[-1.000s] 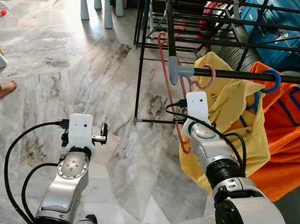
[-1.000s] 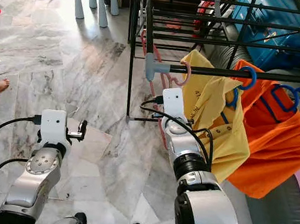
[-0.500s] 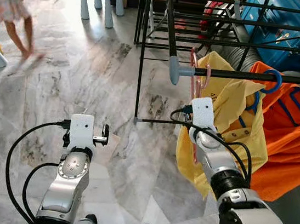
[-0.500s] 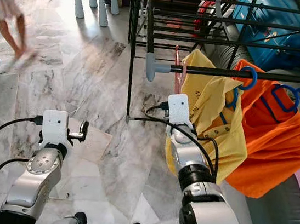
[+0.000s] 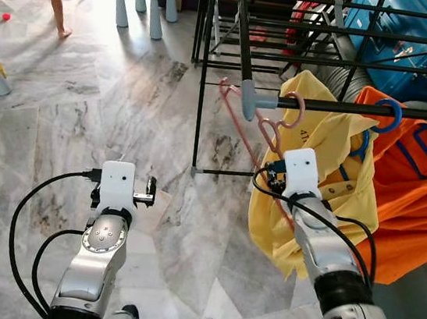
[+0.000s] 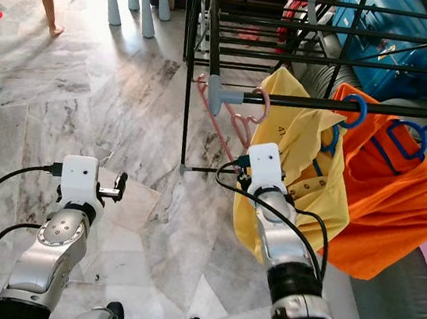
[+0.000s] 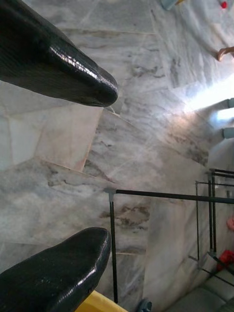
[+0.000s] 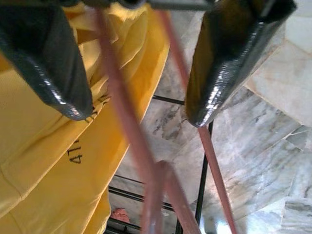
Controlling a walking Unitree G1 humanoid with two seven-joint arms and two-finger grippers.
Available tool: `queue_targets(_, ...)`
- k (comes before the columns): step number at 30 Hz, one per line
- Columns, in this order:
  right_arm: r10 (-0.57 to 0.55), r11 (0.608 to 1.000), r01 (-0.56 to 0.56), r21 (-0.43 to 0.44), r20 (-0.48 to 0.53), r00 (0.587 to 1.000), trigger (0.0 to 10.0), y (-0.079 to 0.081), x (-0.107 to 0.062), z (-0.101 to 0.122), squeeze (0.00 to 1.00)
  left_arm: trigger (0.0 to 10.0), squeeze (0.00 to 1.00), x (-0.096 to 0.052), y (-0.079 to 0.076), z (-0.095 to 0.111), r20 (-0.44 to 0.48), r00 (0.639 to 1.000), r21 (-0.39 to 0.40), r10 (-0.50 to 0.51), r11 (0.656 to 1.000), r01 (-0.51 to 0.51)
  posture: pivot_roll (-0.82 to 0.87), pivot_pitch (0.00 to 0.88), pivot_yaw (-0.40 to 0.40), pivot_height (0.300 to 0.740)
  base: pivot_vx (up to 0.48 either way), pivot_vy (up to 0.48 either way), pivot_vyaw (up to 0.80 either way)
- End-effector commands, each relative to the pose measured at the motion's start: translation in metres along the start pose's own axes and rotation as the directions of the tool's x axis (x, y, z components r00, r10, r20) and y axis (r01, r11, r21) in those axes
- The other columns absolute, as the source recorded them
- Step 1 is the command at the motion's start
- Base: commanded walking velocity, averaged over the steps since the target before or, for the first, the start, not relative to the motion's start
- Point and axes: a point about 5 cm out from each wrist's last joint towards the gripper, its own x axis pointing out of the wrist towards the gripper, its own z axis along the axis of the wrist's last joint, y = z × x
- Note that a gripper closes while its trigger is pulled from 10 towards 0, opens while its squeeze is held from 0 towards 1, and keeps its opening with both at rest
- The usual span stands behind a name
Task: Hang hanger
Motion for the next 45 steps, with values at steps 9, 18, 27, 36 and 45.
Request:
queue_targets(9,-0.012,1.0,0.012,-0.004,0.05,0.999,10.0,-0.011,-0.026,-0.004,1.0,10.0,0.0,-0.008,-0.015,-0.006,-0.014,0.998,0.02,-0.057,0.998,0.058,-0.02,0.207,-0.051,0.74,0.0,0.0,0.0)
queue_targets(18,-0.003,1.0,0.0,0.022,0.138,0.99,10.0,0.001,-0.043,0.005,1.0,10.0,0.0,-0.005,-0.016,-0.001,0.002,0.998,0.044,-0.064,0.997,0.064,-0.02,0.198,-0.046,0.74,0.0,0.0,0.0)
queue_targets(27,-0.005,0.999,-0.001,0.042,0.13,0.992,10.0,0.001,-0.046,0.005,1.0,10.0,0.0,-0.006,-0.026,0.001,0.019,0.997,0.078,-0.068,0.995,0.066,-0.01,0.199,-0.052,0.74,0.0,0.0,0.0)
queue_targets(36,0.0,0.999,-0.007,0.053,0.124,0.992,10.0,0.003,-0.043,0.008,1.0,10.0,0.0,-0.006,-0.028,0.004,0.023,0.997,0.07,-0.073,0.995,0.071,-0.01,0.199,-0.048,0.74,0.0,0.0,0.0)
queue_targets(45,0.011,0.998,-0.018,0.058,0.109,0.994,10.0,0.007,-0.042,0.006,1.0,10.0,0.0,-0.006,-0.032,0.006,0.032,0.996,0.071,-0.087,0.994,0.084,0.0,0.197,-0.051,0.74,-0.179,0.0,0.0)
